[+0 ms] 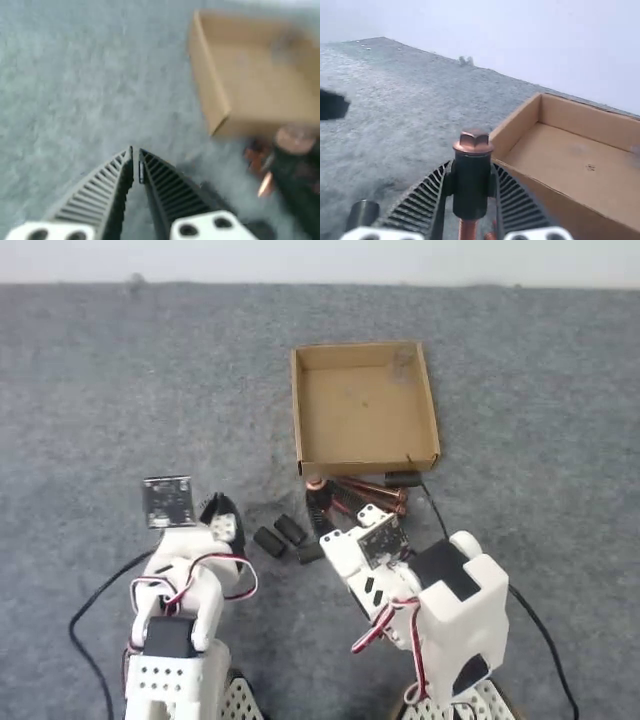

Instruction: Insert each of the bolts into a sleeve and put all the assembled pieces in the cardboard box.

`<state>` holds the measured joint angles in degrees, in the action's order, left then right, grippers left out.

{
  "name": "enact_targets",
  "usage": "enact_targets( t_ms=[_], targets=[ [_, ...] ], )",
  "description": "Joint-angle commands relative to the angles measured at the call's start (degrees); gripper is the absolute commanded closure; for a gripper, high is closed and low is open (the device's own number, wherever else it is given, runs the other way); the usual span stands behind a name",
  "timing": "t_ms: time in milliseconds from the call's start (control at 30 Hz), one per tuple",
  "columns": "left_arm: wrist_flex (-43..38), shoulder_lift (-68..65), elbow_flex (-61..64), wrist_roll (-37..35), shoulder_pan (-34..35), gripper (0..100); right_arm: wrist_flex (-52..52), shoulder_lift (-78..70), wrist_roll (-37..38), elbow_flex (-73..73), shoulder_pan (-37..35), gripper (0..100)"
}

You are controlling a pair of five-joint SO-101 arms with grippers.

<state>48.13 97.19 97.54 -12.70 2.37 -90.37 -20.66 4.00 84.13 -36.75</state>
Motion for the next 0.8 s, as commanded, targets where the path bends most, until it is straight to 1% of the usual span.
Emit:
enact_targets(
  t_ms=[0,100,167,467,567,767],
  targets=[
    [5.2,0.8,-0.6,6.9,0.7,99,-4.9,3.4,1.1,-1.3,3.9,99.2],
    [6.6,0.8,-0.6,10.6,0.7,99,-9.1,3.5,1.1,-1.5,6.1,99.2],
    [6.6,0.8,-0.6,12.0,0.7,99,-9.6,3.6,1.1,-1.9,7.3,99.2],
    [6.7,0.8,-0.6,12.0,0.7,99,-9.3,13.5,1.1,-5.4,10.2,99.2],
    [6.7,0.8,-0.6,12.1,0.7,99,-3.1,17.5,1.1,-7.5,12.2,99.2],
    [6.7,0.8,-0.6,12.1,0.7,99,15.4,24.7,1.1,-13.9,16.3,99.2]
  ],
)
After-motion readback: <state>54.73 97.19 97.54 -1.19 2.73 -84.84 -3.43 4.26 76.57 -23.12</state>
